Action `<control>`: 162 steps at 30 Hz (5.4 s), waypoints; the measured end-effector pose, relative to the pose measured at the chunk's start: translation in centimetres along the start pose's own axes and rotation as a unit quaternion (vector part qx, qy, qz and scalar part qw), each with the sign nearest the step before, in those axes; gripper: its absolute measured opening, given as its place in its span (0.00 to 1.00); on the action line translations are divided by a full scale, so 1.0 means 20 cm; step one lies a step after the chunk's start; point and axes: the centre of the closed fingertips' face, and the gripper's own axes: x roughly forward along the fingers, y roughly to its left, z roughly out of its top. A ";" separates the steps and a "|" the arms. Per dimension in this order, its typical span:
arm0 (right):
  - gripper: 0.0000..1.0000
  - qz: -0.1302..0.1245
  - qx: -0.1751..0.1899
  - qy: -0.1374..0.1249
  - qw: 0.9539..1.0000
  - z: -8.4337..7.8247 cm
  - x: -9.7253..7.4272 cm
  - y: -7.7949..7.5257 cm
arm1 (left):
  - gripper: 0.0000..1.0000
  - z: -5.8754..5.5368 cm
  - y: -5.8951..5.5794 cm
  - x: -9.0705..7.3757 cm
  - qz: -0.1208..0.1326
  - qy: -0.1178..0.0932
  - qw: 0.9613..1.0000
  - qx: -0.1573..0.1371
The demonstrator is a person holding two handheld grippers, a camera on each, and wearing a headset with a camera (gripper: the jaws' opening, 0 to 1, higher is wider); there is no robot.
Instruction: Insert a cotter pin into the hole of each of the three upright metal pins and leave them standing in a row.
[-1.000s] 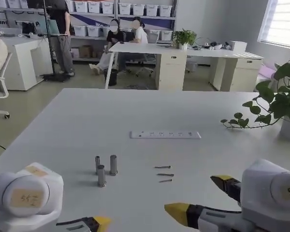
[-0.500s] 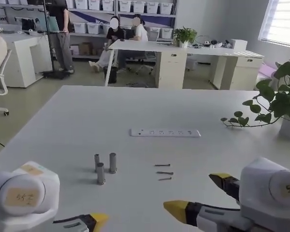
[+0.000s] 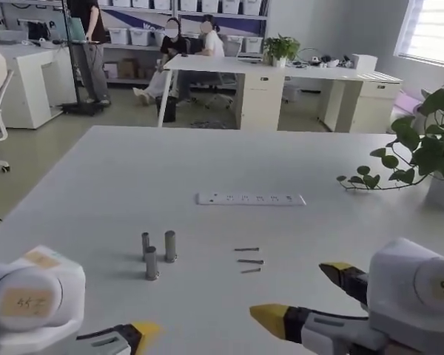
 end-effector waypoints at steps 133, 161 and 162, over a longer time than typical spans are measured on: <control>0.72 0.011 0.041 0.064 0.997 -0.17 0.26 -0.07 | 0.07 0.01 0.38 0.79 -0.118 -0.033 0.992 0.038; 0.70 0.025 0.037 0.072 0.996 -0.23 0.21 0.00 | 0.07 0.04 -0.11 0.77 -0.181 -0.041 0.982 0.043; 0.70 0.026 0.036 0.072 0.996 -0.23 0.21 0.00 | 0.07 0.04 -0.12 0.77 -0.183 -0.041 0.981 0.042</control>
